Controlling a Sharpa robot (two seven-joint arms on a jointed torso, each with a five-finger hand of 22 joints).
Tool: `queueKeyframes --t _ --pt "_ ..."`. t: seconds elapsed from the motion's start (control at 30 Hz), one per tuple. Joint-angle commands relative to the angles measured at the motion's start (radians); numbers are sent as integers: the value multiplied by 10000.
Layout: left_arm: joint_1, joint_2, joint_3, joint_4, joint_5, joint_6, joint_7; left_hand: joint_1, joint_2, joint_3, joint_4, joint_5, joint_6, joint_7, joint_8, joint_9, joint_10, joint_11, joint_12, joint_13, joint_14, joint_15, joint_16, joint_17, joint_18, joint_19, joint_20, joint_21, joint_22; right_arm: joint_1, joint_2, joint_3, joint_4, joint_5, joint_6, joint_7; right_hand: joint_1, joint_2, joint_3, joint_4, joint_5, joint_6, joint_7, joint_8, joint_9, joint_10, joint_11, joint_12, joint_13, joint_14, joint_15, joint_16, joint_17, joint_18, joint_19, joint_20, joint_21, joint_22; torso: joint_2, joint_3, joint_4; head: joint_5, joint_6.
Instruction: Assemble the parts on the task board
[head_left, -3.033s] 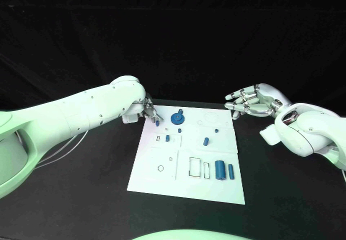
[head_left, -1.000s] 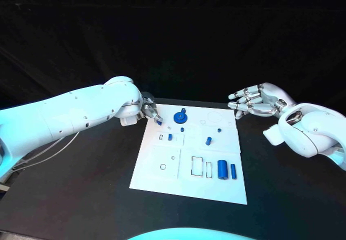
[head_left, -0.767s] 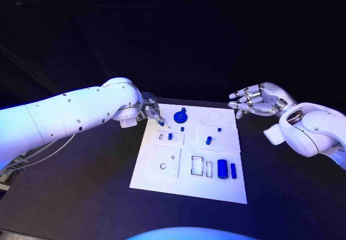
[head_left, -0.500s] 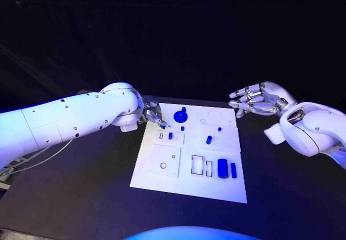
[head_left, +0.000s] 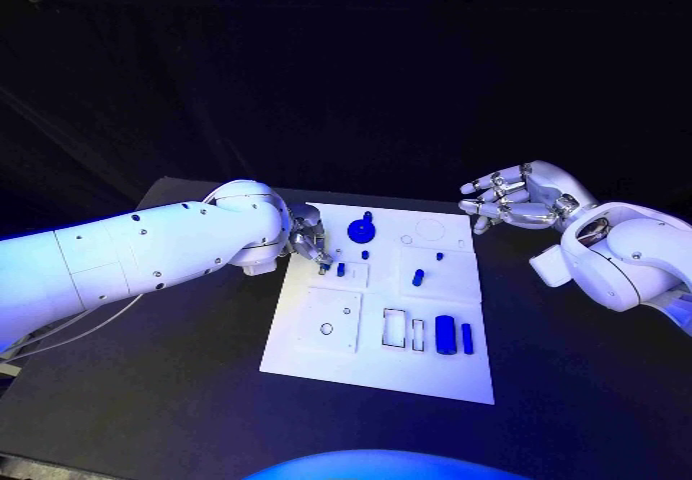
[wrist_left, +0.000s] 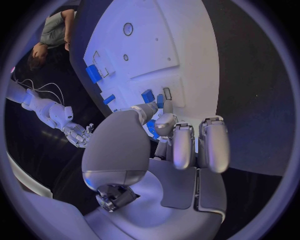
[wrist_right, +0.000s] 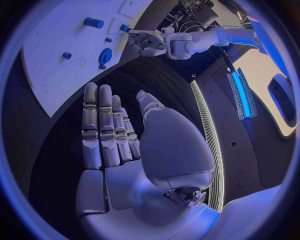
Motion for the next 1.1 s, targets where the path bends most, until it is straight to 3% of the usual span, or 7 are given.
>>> queueKeyframes --t 0.03,0.67,1.1 --pt "-26 26 1 -16 -293 207 66 54 -77 1614 -1532 40 230 -130 52 323 73 21 0 -19 556 -70 -25 731 -163 146 -10 37 143 -4 -2 3 -3 -17 26 78 -29 100 -45 -25 49 3 17 -11 -16 -72 -26 8 -15 29 42 -61 -2 137 3 57 -44 -11 1 4 -2 21 -22" --pt "-50 -7 -1 -32 -231 587 -28 45 -116 1654 -1546 38 258 -137 51 322 71 15 -50 -84 555 -75 -28 727 -158 139 -15 27 124 -5 -2 3 -21 -17 36 77 -45 111 -55 -16 55 3 20 -8 -18 -75 -23 15 -20 33 44 -69 0 137 11 58 -53 -28 -10 10 -1 21 -64" --pt "-50 -64 0 -24 -113 485 -132 38 -144 1687 -1554 38 279 -142 49 322 78 10 -70 -103 556 -78 -28 728 -156 134 -18 20 110 -7 1 3 -28 -17 37 86 -45 111 -55 -16 55 3 20 -8 -18 -75 -23 15 -20 33 44 -69 0 137 11 58 -53 -28 -11 8 -4 46 -38"
